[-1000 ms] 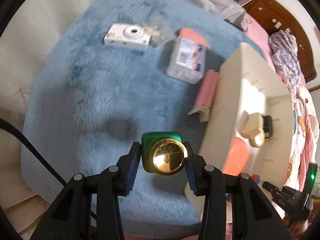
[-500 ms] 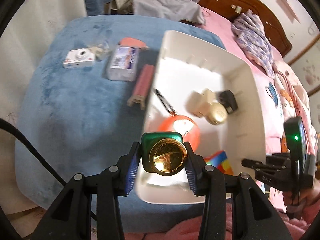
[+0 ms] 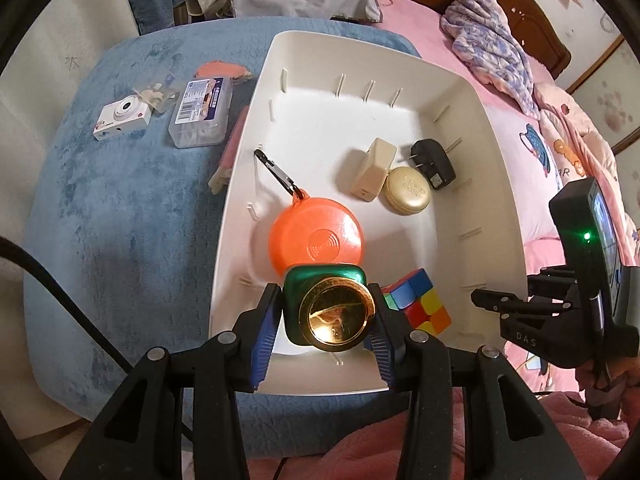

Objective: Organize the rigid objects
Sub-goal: 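Carry the green jar into the tray and release it with the left tool, then move the left tool to the clear blue-labelled box and grasp it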

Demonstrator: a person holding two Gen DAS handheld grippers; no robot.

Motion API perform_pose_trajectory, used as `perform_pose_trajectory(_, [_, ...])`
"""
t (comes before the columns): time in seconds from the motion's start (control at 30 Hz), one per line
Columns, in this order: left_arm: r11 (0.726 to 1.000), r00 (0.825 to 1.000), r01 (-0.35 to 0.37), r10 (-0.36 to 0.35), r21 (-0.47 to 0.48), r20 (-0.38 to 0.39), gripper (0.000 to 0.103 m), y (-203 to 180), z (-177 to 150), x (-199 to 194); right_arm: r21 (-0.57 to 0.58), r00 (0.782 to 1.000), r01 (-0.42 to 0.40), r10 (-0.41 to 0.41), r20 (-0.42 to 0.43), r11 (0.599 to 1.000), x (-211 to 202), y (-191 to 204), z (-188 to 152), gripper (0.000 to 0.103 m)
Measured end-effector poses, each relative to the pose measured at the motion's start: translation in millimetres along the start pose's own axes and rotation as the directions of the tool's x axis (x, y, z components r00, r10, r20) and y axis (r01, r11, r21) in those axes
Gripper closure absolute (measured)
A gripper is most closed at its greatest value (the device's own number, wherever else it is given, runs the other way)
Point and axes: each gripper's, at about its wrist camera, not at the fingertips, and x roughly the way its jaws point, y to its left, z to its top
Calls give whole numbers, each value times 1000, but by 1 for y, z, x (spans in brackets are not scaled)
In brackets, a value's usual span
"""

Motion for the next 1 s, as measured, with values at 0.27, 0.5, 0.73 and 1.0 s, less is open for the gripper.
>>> perform_pose_trajectory(0.27, [999,999,9,-10,35,43,27,8,7,-14,93,1000,-20,21,-14,995,2,-7,2,88])
perform_pose_trajectory(0.5, [999,999,15,-17,34,41,27,36,24,-20,204,999,-28,34,-22,979,2,-12,3,88])
perform_pose_trajectory(0.73, [999,999,4,-5,36,31,27,72,45,-18,330,999,-29,40,-27,944,5,-18,3,88])
perform_pose_trajectory(1.0, [998,1000,10,-9,69,-20,27,109,76,0,449,999,-23,33,-14,893,4,-26,0,89])
